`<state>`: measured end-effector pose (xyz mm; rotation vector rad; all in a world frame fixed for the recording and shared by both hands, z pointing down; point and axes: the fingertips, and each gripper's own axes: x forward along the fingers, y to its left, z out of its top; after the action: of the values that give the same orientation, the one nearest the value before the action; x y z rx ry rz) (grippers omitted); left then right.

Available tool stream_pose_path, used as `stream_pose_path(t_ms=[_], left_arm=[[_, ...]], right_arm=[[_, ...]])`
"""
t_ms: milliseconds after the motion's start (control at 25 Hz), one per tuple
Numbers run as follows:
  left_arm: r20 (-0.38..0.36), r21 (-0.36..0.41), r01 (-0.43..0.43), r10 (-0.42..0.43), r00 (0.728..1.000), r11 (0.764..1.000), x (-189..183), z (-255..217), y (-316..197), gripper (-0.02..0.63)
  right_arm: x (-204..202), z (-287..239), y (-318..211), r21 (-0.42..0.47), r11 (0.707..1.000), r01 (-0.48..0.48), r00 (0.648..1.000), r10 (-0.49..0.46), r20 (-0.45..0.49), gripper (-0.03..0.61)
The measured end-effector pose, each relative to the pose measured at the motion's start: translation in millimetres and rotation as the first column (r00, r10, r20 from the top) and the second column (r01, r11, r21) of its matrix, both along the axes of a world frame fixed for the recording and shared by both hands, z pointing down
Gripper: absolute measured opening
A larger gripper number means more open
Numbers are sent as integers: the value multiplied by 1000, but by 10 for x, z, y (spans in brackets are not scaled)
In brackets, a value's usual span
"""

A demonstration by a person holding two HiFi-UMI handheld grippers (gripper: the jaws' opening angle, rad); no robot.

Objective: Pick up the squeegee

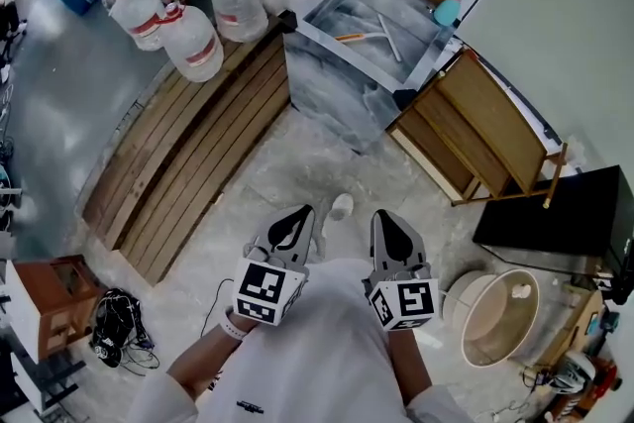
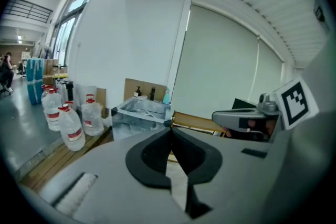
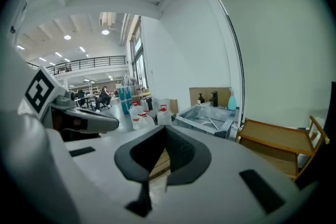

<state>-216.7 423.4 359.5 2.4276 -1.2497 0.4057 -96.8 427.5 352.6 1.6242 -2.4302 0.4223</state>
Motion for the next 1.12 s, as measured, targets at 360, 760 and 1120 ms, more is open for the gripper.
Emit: stream_pose_path(t_ms=[360, 760, 1120], left_arm=[[12, 3, -33, 33, 999, 999, 7, 27, -768, 5], [25, -7, -92, 92, 995, 996, 418, 106, -2359, 5], [54, -1, -135, 134, 989, 991, 966, 33, -3816, 5]], right_arm=[[-8, 53, -834, 21, 1000, -7, 1000, 7, -1, 6], [385, 211, -2454, -8, 1000, -29, 1000, 29, 1, 6], [844, 92, -3917, 36, 999, -20, 1000, 20, -16, 6]])
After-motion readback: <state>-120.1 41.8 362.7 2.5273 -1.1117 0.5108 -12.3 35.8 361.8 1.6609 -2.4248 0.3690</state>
